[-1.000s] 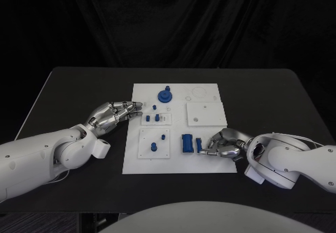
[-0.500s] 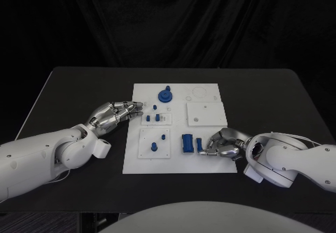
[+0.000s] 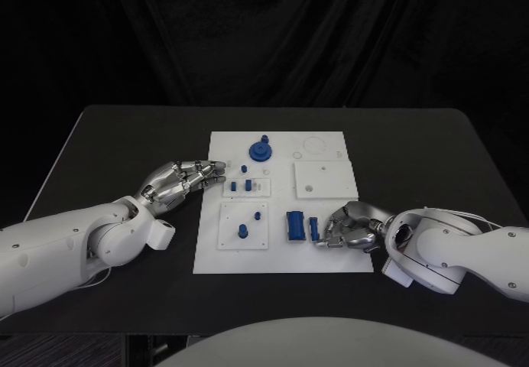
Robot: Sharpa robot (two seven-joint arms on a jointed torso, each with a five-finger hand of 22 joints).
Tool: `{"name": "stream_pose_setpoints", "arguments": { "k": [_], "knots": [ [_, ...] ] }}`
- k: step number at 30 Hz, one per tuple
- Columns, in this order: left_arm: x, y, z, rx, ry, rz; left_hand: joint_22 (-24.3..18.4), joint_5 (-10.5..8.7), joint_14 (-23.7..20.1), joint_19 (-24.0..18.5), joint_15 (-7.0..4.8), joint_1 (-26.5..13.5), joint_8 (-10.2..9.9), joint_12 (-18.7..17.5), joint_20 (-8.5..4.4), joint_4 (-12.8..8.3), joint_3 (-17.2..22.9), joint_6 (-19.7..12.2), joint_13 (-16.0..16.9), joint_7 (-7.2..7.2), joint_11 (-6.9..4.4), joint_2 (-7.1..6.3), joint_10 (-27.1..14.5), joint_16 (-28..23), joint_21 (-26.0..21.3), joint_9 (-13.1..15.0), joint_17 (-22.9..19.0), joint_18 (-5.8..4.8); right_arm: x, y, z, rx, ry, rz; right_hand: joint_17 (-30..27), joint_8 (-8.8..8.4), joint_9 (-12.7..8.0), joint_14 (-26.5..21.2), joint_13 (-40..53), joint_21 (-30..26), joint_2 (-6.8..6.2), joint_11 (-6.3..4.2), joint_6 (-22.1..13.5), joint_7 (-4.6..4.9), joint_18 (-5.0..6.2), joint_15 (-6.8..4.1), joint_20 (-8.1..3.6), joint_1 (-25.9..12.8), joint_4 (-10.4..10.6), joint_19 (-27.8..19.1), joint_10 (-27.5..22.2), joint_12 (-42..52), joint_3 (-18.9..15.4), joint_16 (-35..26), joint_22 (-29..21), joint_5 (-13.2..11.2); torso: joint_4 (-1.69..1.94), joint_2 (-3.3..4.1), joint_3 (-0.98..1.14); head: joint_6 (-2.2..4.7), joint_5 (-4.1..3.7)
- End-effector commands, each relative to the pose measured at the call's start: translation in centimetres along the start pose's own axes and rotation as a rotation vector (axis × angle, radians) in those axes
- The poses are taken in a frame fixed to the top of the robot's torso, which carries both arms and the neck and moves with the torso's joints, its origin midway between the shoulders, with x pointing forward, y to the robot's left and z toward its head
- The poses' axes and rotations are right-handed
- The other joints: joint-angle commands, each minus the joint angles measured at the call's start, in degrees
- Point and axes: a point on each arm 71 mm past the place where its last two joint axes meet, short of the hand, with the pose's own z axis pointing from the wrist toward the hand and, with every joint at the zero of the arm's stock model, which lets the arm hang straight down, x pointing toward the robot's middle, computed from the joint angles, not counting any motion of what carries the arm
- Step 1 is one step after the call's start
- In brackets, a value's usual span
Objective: Assemble the parts on the task board
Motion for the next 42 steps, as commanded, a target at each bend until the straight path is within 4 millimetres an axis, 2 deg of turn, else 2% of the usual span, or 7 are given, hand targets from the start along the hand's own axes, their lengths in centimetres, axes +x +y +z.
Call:
{"name": "stream_pose_setpoints", "arguments": {
  "k": [1,24,30,35,39,40,42],
  "knots": [
    [0.1,0.0,0.0,0.009,0.01,-0.011,-0.06,0.2,0.16,0.28,0.12,-0.37,0.4,0.3,0.1,-0.06,0.35,0.02,0.05,0.25,0.04,0.0,0.37,0.07,0.12,0.05,0.04,-0.78,0.0,0.3,0.0,-0.077,0.009,0.012,0.26,0.27,-0.06,2.99,15.09,-0.08,-0.06,-0.32,-0.1,0.0,0.95,-0.22,-0.44,1.68,-0.88,1.4,5.96,0.16,0.07,-0.22,10.2,-1.99,-0.04,-0.01,-0.03,-0.01,0.12],
    [0.1,-0.2,-0.4,0.032,-0.005,-0.004,0.33,0.48,0.29,0.75,0.07,-0.42,0.54,0.74,0.1,-0.15,0.86,0.23,0.13,0.28,0.34,-0.08,0.95,0.27,0.26,0.09,0.06,-0.77,-1.3,0.4,-0.6,-0.249,-0.069,0.122,1.3,1.64,0.39,3.15,15.09,0.88,-0.1,-0.2,0.16,0.06,0.72,-0.06,-0.25,2.03,1.19,1.65,5.96,0.16,-2.31,0.27,10.58,-5.58,-0.1,0.02,-0.01,-0.01,0.56],
    [0.4,-0.7,-1.0,0.056,-0.027,0.005,0.84,1.35,0.85,1.72,0.26,-0.49,0.73,1.0,0.15,-0.53,1.66,0.55,0.14,0.39,0.76,-0.69,1.5,0.89,0.61,0.13,0.14,-0.9,-2.8,0.6,-1.4,-0.361,-0.173,0.213,-0.78,2.04,0.24,2.69,15.09,-1.0,1.26,-0.58,0.68,-0.38,1.14,-0.32,-0.46,1.86,3.39,1.0,5.96,0.16,-2.63,-0.74,10.02,0.78,-0.09,0.04,-0.01,-0.01,1.15],
    [0.6,-1.3,-1.5,0.095,-0.058,0.024,0.19,2.57,-2.17,1.41,-1.41,-0.64,0.9,0.78,-0.29,-1.04,2.74,0.83,0.09,0.68,0.85,-1.52,1.53,-0.96,0.38,0.14,-0.21,0.04,-4.9,1.6,-1.9,-0.615,-0.321,0.314,-11.9,0.42,-0.93,-1.24,14.77,-9.81,3.27,0.21,-1.57,0.47,2.7,0.59,0.22,6.07,3.91,-3.03,5.64,-0.04,2.04,-7.15,7.43,12.76,-0.18,0.0,0.05,-0.01,1.37],
    [0.8,-1.8,-1.8,0.13,-0.079,0.039,-1.35,2.87,-4.24,-0.29,-2.24,-0.93,0.9,0.03,-0.5,-1.26,3.59,0.77,-0.01,0.56,0.23,-1.93,0.81,-2.11,-0.23,0.11,-0.39,0.92,-6.4,1.9,-1.5,-0.711,-0.413,0.356,-39.47,-4.35,-5.85,-19.75,-6.61,-42.47,0.21,4.07,-4.83,3.8,6.75,4.81,3.69,8.45,6.88,-21.82,-19.58,-17.85,6.95,-27.32,-2.8,14.79,-0.44,-0.36,0.12,-0.01,1.4],
    [0.8,-2.0,-1.8,0.138,-0.081,0.042,-1.64,2.88,-4.44,-0.56,-2.37,-0.95,0.9,-0.12,-0.54,-1.31,3.68,0.75,-0.03,0.51,0.14,-1.99,0.64,-2.21,-0.3,0.11,-0.41,1.01,-6.7,1.9,-1.3,-0.726,-0.422,0.361,-40.81,-5.4,-7.01,-25.52,-18.5,-45.82,-0.21,5.78,-6.06,5.26,6.09,6.72,4.91,8.98,7.57,-25.95,-36.05,-29.92,8.13,-30.84,-4.25,14.88,-0.42,-0.47,0.15,-0.01,1.32],
    [0.9,-2.3,-1.8,0.156,-0.084,0.048,-2.04,2.9,-4.59,-0.98,-2.53,-1.03,0.87,-0.49,-0.62,-1.34,3.81,0.67,-0.08,0.39,-0.07,-2.07,0.25,-2.26,-0.39,0.11,-0.41,1.14,-7.1,1.9,-0.9,-0.757,-0.436,0.365,-42.61,-7.11,-9.13,-33.19,-23.81,-51.03,-0.84,8.63,-8.09,7.57,4.87,9.97,6.93,9.67,8.42,-32.19,-43.5,-36.86,9.44,-35.32,-6.89,14.91,-0.35,-1.01,0.29,-0.01,1.08]
  ]
}}
